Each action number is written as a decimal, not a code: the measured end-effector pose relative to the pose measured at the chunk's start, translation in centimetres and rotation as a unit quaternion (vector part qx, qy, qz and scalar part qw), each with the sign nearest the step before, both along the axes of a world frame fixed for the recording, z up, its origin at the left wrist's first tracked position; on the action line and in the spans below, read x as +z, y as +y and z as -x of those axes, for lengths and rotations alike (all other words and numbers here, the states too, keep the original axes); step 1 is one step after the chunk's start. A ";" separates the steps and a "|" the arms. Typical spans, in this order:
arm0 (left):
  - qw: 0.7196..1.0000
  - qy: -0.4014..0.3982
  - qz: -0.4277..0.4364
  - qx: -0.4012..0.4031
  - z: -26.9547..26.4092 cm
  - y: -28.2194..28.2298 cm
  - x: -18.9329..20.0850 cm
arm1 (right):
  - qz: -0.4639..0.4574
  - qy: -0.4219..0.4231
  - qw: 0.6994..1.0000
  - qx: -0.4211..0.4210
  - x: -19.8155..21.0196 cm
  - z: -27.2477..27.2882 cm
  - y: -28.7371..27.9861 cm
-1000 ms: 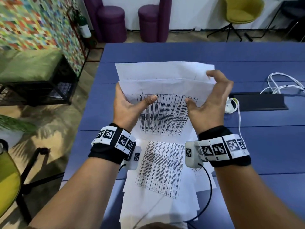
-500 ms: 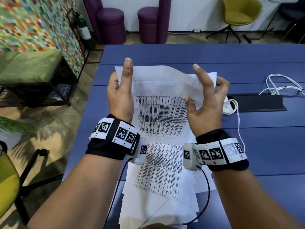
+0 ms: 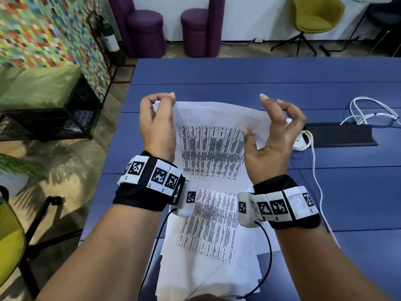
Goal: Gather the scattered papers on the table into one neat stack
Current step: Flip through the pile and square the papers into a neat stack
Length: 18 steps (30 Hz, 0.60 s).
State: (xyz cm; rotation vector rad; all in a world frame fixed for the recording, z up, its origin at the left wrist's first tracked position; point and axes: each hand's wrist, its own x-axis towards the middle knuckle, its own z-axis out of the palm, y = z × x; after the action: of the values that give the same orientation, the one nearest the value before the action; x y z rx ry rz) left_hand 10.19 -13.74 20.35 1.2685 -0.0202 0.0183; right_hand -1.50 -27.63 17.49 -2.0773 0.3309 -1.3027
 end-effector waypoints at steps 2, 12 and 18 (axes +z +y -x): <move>1.000 -0.024 -0.010 0.000 0.1 0.0 -0.3 | 0.015 0.017 1.000 -0.009 -0.1 0.0 -0.1; 0.992 -0.122 -0.037 -0.017 -0.2 0.4 -1.2 | -0.012 -0.023 1.000 0.006 0.0 0.0 -0.5; 0.982 -0.102 -0.046 -0.154 -1.1 2.1 -4.7 | -0.353 -0.014 0.923 0.150 -2.6 -0.6 -3.1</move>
State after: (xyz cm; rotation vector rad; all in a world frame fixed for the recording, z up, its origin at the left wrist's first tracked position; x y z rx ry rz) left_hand 11.34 -11.63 15.69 1.3410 -0.3978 -0.1216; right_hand -0.86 -30.77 14.91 -1.4240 0.3811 -0.8533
